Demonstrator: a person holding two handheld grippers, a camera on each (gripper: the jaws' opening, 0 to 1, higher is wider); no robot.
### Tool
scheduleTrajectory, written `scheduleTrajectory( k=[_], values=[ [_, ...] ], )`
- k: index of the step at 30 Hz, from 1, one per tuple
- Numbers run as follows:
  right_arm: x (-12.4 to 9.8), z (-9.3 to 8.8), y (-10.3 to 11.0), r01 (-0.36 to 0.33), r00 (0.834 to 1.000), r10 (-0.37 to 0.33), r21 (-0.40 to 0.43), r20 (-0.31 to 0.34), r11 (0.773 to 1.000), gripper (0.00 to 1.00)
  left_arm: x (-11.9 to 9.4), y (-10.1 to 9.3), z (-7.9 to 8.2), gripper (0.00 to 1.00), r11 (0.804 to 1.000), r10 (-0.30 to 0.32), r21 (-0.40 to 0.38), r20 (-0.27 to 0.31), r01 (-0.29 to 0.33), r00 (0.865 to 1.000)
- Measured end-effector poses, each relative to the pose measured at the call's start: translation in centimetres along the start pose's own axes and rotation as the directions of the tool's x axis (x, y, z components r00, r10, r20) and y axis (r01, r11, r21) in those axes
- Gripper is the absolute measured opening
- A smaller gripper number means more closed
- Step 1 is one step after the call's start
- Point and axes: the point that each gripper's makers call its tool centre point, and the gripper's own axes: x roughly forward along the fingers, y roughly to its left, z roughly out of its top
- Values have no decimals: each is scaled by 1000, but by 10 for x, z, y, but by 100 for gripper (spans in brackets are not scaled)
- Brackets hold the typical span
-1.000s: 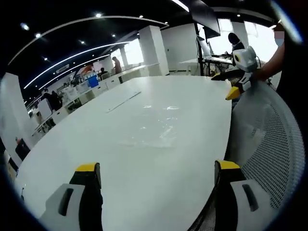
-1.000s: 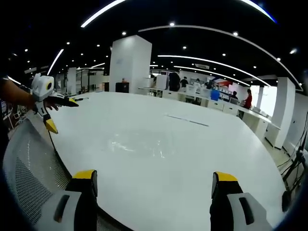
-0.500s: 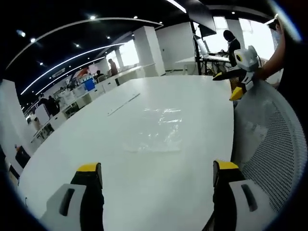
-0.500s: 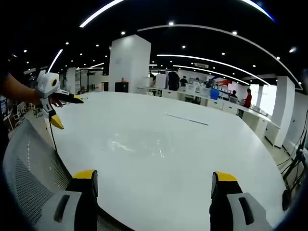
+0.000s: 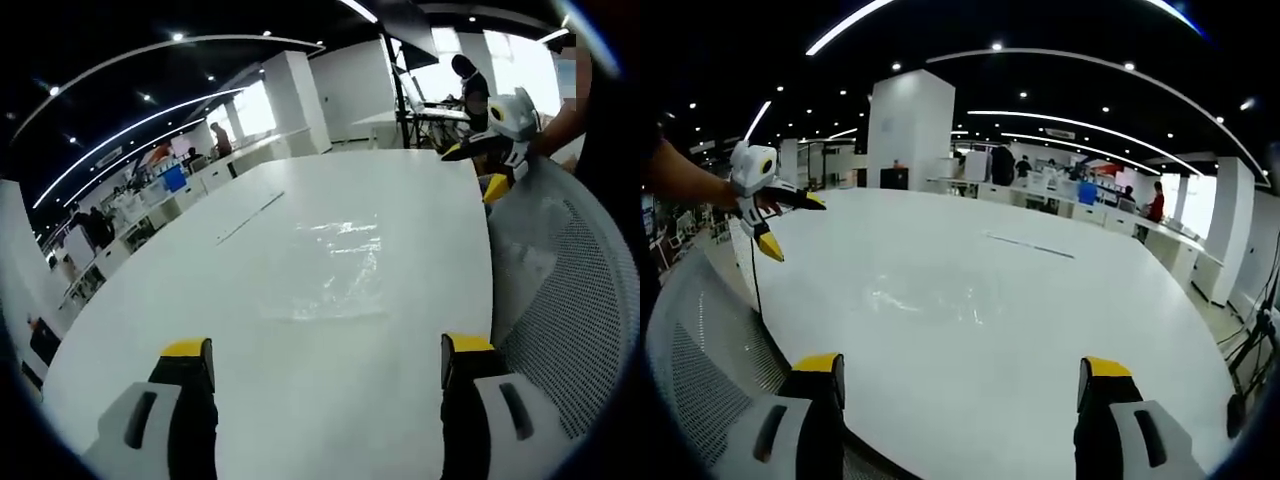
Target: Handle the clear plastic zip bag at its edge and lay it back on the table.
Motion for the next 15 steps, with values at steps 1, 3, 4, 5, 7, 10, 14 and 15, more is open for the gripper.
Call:
scheduleTrajectory(
  k=[1,3,4,5,7,10,14,15],
  values=[
    [0,0,0,-1,1000,1,1,-1,1000,97,1,-2,1,93,1000,-10,11,-8,10,1000],
    [0,0,2,-4,1000,4,0,-5,1000,97,3,-2,1,92,1000,-12,20,-10,12,1000],
    [0,0,2,-5,1000,5,-1,-6,1000,96,4,-2,1,92,1000,-17,21,-13,18,1000],
    [0,1,2,-5,1000,5,-1,-6,1000,96,6,-1,0,91,1000,-22,21,-17,22,1000],
    [0,0,3,-6,1000,6,0,-7,1000,96,8,-2,0,91,999,-30,31,-25,31,999],
    [0,-1,2,-7,1000,7,0,-11,1000,96,11,-1,-2,89,998,-46,44,-38,48,998],
    [1,-2,2,-9,1000,9,-1,-14,1000,95,16,1,-5,89,997,-60,55,-49,62,997],
    [1,-2,1,-8,1000,8,-1,-15,1000,95,17,2,-5,89,996,-63,58,-50,65,997]
  ],
)
